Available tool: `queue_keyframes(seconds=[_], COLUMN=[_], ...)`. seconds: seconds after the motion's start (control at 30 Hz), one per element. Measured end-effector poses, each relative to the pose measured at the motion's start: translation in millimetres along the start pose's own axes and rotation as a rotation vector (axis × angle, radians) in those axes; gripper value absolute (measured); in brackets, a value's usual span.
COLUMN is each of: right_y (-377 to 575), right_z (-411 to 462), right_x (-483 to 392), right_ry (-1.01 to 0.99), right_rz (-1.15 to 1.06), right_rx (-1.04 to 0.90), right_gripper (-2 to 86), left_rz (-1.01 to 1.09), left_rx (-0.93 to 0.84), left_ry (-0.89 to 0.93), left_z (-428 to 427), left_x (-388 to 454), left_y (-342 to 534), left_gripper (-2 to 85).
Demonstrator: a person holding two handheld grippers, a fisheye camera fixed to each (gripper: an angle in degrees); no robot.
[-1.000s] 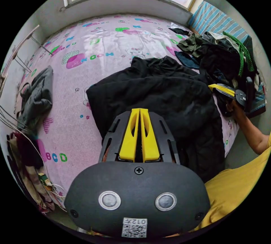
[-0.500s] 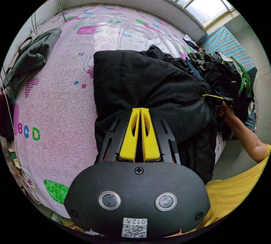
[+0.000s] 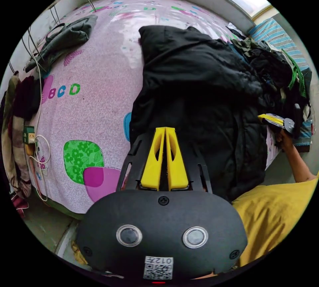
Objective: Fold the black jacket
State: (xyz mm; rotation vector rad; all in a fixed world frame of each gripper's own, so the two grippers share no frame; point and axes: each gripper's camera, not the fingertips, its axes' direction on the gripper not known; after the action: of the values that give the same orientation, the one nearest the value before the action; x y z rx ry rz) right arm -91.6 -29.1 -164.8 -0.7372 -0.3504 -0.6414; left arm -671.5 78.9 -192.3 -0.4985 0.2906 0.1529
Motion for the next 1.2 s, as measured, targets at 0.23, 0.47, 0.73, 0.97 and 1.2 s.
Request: queue_keyframes(seconds=[0.23,0.47,0.73,0.97,1.2], right_y=[24,34,54,19,20], right_z=[22,33,62,86,140], right_x=[19,-29,-33,-49,-49], right_ry=[0.017,-0.049,-0.079,-0.228,-0.306], right_rz=[0.13,-0.014,0.028,0.01,0.078], right_rx=[-0.014,0.029,0.029,0.078,-0.045], right_gripper=[-0.1,0.0,-0.1,-0.1,-0.1], left_rz=[-0.123,-0.014,0.005,0.187,0.257], left_rx=[0.003,0.12,-0.031,-0.006,-0.19], left_ry=[-0.041,0.113,0.074,0.276,0.338], left_z=[6,-8,26,13,60], left_x=[-35,-5,-10,36,69], left_y=[40,58,89,154,238], left_gripper=[-0.2,-0.2,-0.1,0.0,0.0])
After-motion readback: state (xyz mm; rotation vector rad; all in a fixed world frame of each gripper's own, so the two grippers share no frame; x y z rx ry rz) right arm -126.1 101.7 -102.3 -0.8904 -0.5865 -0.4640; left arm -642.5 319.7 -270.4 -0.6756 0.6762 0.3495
